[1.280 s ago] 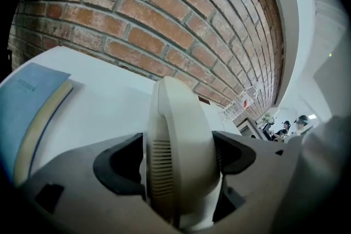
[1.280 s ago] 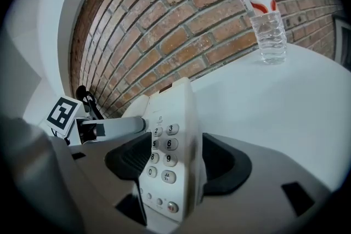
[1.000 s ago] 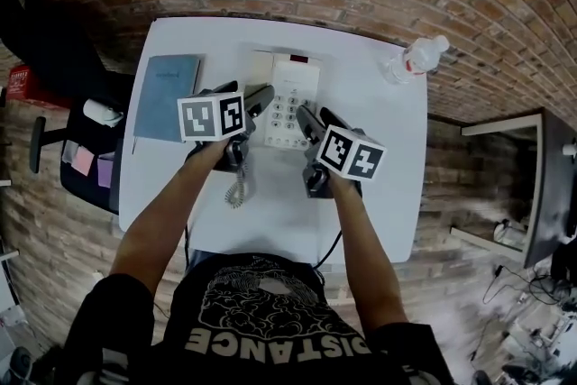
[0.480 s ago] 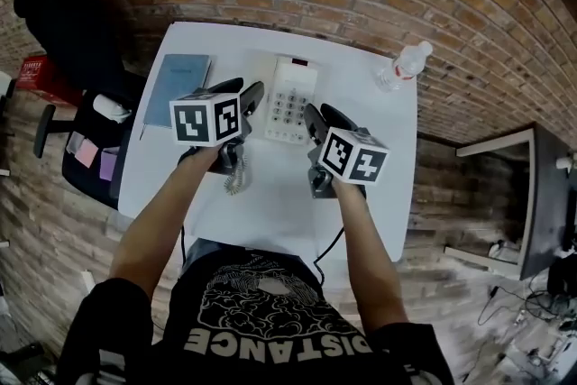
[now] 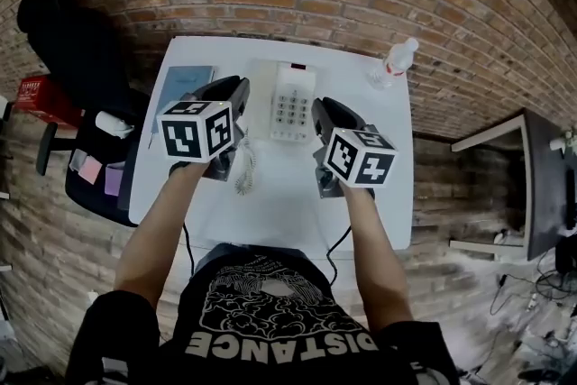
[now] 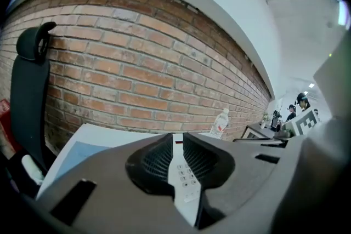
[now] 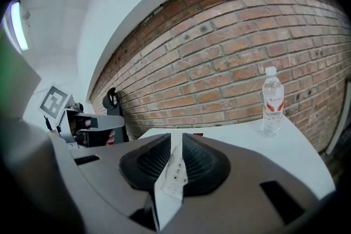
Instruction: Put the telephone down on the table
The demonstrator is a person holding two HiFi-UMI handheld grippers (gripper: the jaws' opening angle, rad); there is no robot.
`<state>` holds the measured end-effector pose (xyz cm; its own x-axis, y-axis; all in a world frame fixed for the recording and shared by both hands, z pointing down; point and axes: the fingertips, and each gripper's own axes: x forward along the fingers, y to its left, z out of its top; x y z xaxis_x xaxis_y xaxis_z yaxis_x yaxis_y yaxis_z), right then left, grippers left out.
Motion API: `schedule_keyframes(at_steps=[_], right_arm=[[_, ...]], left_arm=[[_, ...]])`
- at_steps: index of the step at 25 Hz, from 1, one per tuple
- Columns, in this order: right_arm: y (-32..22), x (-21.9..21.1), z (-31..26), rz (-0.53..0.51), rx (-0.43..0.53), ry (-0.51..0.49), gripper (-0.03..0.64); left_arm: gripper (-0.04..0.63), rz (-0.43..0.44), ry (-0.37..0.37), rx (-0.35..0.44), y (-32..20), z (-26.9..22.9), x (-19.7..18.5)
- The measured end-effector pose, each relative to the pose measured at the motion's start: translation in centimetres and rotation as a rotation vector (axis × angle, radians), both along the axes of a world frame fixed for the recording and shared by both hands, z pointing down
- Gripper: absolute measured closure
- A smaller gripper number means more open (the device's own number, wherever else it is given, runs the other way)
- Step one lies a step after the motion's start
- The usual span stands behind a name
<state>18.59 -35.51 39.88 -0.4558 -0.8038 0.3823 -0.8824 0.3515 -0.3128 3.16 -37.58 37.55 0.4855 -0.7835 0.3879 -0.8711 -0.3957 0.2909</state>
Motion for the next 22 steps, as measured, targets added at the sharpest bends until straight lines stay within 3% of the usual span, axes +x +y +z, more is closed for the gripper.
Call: schedule_keyframes(at_steps=[9, 22], right_arm=[[3.5, -2.6, -3.4, 0.053, 0.077, 0.038, 0.609], [6.5, -3.9, -4.0, 0.108, 0.091, 0.073, 0.614]], left_arm=[[0.588, 0.026, -0.026, 0.109, 2.9, -3.3, -3.4], [0.588, 0.075, 0.018, 0.111, 4.6, -3.2, -4.4]])
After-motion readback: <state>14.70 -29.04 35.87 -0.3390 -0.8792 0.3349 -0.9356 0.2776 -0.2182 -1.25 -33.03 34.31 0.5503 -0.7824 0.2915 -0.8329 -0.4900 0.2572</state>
